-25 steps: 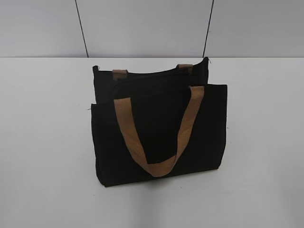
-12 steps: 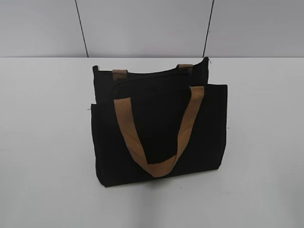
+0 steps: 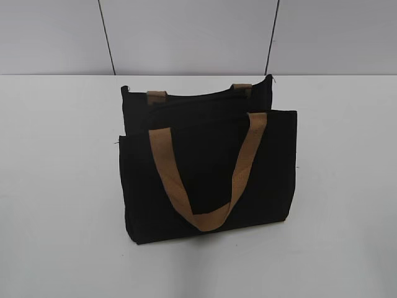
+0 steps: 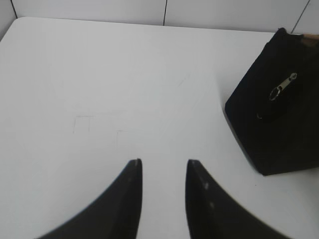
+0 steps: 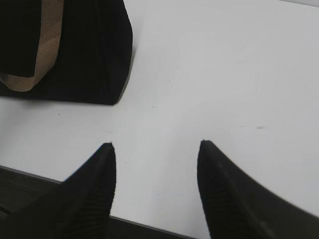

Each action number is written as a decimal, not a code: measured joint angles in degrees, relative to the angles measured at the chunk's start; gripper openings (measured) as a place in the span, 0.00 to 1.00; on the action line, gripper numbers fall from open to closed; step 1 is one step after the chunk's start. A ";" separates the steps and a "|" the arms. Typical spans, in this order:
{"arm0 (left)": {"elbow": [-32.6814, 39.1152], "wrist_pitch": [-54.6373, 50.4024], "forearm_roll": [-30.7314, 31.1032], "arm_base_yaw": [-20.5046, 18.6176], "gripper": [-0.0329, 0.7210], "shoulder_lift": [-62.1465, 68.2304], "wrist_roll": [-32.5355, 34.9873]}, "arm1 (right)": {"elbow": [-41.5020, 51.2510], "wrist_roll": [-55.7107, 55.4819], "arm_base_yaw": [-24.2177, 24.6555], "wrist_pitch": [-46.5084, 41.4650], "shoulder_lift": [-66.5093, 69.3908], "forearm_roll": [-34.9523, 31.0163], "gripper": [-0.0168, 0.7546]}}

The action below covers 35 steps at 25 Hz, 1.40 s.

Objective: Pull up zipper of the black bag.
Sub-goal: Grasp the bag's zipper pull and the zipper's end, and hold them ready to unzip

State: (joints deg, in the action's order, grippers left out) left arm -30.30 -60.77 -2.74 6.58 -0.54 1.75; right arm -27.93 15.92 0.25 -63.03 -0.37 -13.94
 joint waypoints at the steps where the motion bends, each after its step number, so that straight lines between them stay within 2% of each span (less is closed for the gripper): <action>1: 0.00 0.00 0.00 0.00 0.35 0.00 0.00 | 0.00 0.00 0.00 0.00 0.00 0.00 0.56; 5: 0.00 0.00 -0.12 0.00 0.36 0.00 0.00 | 0.00 0.00 0.00 0.00 0.00 0.00 0.56; 7: 0.00 0.00 -0.12 0.00 0.44 0.00 0.00 | 0.00 0.00 0.00 0.00 0.00 0.00 0.56; 9: 0.00 0.00 -0.12 0.00 0.56 0.31 0.00 | 0.00 0.00 0.00 0.00 0.00 0.00 0.56; 11: 0.00 0.11 -0.12 0.00 0.65 1.37 0.00 | 0.00 0.00 0.00 0.05 0.27 0.00 0.56; 13: 0.00 0.41 -0.12 0.00 0.67 3.47 0.61 | -0.40 0.00 0.00 0.29 2.50 0.00 0.56; 16: -0.53 1.61 -1.13 0.47 0.66 8.81 5.20 | -2.45 0.00 0.00 1.21 7.86 0.00 0.56; 19: -0.73 6.08 -5.37 1.26 0.65 15.70 13.47 | -5.95 1.23 0.00 1.77 14.32 0.00 0.56; 24: -0.90 19.21 -17.37 1.76 0.65 28.88 30.25 | -12.40 4.82 0.00 2.37 23.00 -2.38 0.56; 26: -0.99 22.27 -23.69 1.76 0.65 34.98 38.50 | -14.59 6.45 0.00 2.56 25.84 -4.21 0.56; 32: -1.04 24.62 -47.44 1.76 0.65 55.58 70.20 | -21.74 10.40 0.00 1.47 36.13 -7.71 0.56; 35: -1.06 25.06 -55.73 1.76 0.64 63.61 83.13 | -25.87 12.89 0.00 0.74 41.00 -9.19 0.56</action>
State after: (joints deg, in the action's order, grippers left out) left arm -31.36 -35.71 -58.47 8.34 63.07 84.88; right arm -53.80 28.81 0.25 -62.29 40.62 -23.13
